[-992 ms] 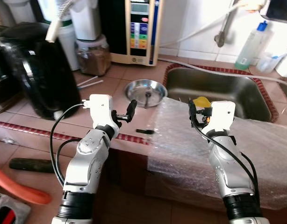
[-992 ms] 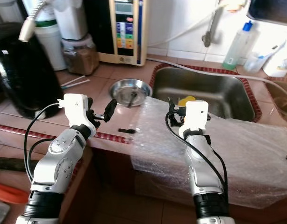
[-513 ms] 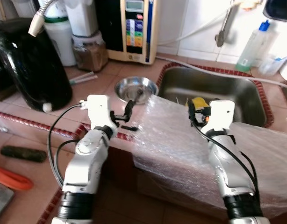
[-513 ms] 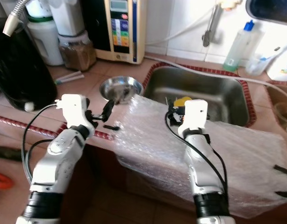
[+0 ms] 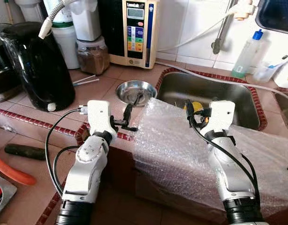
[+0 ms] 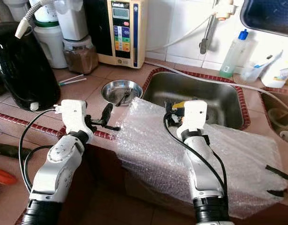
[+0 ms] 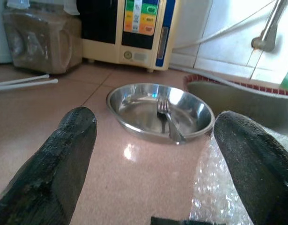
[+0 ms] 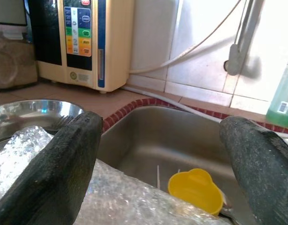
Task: Kitchen organization
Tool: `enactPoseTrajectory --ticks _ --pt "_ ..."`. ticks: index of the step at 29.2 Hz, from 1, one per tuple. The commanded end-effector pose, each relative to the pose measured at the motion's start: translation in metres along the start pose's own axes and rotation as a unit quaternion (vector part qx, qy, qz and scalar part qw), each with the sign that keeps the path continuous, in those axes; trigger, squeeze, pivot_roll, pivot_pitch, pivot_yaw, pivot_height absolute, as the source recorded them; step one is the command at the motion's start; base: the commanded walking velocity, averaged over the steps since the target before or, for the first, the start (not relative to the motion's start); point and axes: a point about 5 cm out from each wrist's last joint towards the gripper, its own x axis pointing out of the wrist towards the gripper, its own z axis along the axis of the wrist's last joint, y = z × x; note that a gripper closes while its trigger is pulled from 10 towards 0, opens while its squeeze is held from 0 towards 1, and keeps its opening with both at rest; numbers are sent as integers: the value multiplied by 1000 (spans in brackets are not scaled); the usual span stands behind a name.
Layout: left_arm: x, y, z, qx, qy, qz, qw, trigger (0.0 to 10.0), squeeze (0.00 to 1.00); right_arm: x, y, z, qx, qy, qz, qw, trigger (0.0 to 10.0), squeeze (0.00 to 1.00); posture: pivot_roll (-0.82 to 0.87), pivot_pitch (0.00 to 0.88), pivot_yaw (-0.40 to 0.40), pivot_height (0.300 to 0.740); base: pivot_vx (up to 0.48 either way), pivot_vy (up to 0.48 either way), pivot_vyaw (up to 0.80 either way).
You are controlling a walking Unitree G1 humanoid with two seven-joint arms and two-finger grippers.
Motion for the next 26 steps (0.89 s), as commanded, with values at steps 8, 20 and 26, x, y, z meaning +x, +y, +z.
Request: enactPoseTrajectory --ticks 8,20,26 --pt "-2 -6 5 -6 -14 -19 1000 10000 0 3 -5 4 -12 -4 -2 1000 10000 0 58 0 -27 740 265 0 0" --pt "-2 -8 3 -10 -10 -25 1000 10000 0 2 -6 3 -12 -1 -5 1000 10000 0 56 0 -26 740 323 0 0" --pt "-2 -10 2 -10 -9 -26 1000 10000 0 2 -8 2 -14 1 -7 1000 10000 0 53 0 -30 740 313 0 0"
